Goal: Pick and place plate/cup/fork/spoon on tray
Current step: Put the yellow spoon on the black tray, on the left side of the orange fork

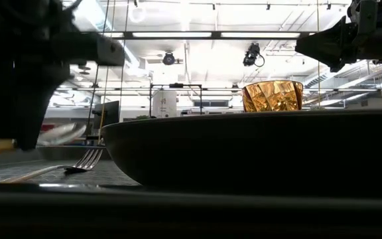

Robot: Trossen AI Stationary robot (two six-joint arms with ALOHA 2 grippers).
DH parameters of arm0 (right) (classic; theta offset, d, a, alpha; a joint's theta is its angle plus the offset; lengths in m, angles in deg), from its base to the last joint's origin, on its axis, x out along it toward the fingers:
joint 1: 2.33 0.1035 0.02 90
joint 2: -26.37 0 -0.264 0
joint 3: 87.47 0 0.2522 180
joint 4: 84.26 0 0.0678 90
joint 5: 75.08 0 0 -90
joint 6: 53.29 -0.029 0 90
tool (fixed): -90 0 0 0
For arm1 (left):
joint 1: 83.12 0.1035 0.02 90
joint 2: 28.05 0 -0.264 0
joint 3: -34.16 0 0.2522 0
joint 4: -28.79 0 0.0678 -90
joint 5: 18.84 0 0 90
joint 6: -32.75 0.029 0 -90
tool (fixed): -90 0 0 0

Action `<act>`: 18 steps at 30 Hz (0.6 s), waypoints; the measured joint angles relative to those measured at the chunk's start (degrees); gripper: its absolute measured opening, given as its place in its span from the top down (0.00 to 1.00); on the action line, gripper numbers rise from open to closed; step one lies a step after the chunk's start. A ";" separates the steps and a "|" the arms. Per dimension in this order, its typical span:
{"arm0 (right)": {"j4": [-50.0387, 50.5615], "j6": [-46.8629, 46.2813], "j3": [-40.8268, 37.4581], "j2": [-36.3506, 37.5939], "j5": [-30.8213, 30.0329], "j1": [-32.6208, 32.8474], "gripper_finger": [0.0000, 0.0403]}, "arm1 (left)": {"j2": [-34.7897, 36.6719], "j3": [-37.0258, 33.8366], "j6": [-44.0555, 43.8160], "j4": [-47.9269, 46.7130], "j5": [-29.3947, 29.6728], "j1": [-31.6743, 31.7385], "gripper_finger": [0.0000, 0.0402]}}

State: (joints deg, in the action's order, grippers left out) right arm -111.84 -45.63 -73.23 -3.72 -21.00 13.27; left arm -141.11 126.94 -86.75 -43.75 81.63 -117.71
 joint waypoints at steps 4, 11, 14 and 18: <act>0.00 -0.01 0.00 0.00 0.00 0.01 0.66 | 0.57 -3.67 0.07 4.40 -1.84 1.18 0.90; -0.13 0.00 0.00 0.00 0.00 0.02 0.66 | 0.88 -5.43 -0.27 9.05 -5.66 1.85 0.90; -0.13 0.00 0.01 0.00 0.00 0.00 0.66 | 0.88 -5.41 -0.93 9.73 -6.00 1.82 0.88; -0.13 0.00 0.01 -0.01 0.00 0.00 0.66 | 0.92 -5.43 -1.38 9.72 -6.15 1.82 0.82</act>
State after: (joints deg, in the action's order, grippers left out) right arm -111.97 -45.63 -73.23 -3.73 -21.00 13.27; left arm -140.19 121.51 -88.13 -34.03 75.48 -115.89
